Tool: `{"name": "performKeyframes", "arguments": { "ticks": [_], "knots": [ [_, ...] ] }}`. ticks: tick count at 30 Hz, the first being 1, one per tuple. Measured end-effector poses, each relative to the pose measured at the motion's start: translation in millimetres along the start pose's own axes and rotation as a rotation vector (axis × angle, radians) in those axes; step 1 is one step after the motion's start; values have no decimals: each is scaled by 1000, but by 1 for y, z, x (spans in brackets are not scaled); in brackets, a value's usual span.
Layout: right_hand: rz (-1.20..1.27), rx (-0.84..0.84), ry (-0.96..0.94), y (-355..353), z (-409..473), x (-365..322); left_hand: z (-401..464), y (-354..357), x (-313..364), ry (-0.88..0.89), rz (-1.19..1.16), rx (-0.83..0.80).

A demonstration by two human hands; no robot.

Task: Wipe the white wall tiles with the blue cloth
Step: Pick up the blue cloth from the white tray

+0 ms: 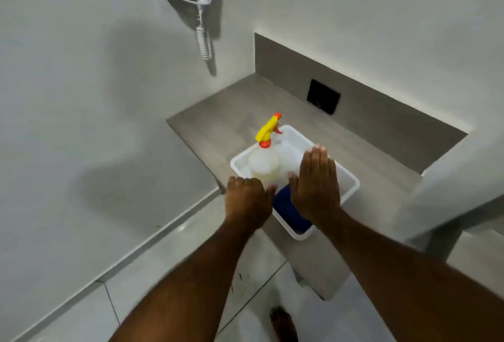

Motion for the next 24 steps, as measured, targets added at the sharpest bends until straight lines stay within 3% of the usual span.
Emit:
{"name": "performKeyframes", "arguments": {
  "ticks": [4, 10, 14, 17, 24],
  "knots": [
    [-103, -369, 140, 59, -24, 30, 7, 48, 33, 88, 25, -162],
    [-78, -528, 144, 87, -10, 38, 30, 91, 47, 57, 95, -462],
    [38, -738, 23, 102, 9, 43, 42, 89, 54, 38, -82, -542],
    [270, -886, 63, 98, 21, 49, 43, 66, 55, 12, -258, -520],
    [744, -674, 16, 7, 9, -12, -19, -25, -26, 5, -626, -167]
  ]
}}
Point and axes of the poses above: each hand's wrist, its own z-axis towards the middle knuckle, its own y-axis out of the palm, x = y × z, the point moved 6 cm from there along z, towards the middle knuckle, and after that the axes turned 4 degrees about -z, right-handed, at the moved point
